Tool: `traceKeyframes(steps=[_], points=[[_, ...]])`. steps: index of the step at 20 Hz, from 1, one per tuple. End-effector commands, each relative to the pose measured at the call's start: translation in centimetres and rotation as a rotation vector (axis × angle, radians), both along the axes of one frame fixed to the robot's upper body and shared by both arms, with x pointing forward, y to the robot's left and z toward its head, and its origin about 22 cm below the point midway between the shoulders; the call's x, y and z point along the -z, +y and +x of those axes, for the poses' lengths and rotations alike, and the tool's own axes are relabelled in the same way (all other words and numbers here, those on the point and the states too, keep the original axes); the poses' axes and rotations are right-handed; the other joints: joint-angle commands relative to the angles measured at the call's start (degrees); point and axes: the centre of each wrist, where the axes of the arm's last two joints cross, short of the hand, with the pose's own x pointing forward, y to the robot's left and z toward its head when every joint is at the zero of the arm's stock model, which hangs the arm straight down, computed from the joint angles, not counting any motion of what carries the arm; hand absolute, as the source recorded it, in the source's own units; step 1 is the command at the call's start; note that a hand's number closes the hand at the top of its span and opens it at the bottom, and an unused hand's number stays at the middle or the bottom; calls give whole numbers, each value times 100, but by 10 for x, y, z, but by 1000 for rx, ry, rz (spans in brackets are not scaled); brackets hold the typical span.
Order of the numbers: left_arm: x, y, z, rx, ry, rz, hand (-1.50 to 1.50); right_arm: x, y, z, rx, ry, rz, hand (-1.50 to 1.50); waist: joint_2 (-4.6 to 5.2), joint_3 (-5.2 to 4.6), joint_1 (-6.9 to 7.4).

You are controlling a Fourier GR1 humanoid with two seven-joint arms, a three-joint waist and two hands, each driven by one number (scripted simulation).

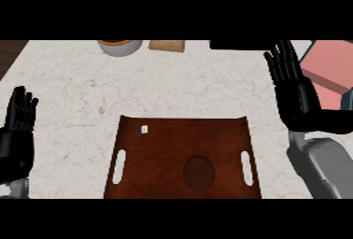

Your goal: Pick the cupcake from the tray and place it in the cardboard box

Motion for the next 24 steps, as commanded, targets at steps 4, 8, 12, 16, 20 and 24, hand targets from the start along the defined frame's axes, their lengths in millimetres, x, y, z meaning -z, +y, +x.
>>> traceKeyframes(steps=[4, 8, 12, 16, 20, 24], points=[[-28, -3, 18, 264, 25, 167, 0, -76, -14, -11, -163, -158, -209, -150, 75, 139, -237], [-15, -26, 19, 446, 112, 191, 0, -89, -26, -23, -169, -115, -614, -150, 71, 116, -469], [-14, -31, 31, 523, 106, 177, 0, -66, -45, -46, -232, -195, -647, -150, 110, 146, -191], [-22, -32, 45, 526, 95, 189, 0, -50, -47, -53, -324, -301, -857, -150, 130, 147, -137], [-20, -31, 52, 540, 106, 193, 0, -72, -28, -78, -350, -353, -981, -150, 107, 141, -140], [-14, -41, 45, 541, 112, 199, 0, -78, -19, -81, -383, -244, -1274, -150, 104, 131, -37]])
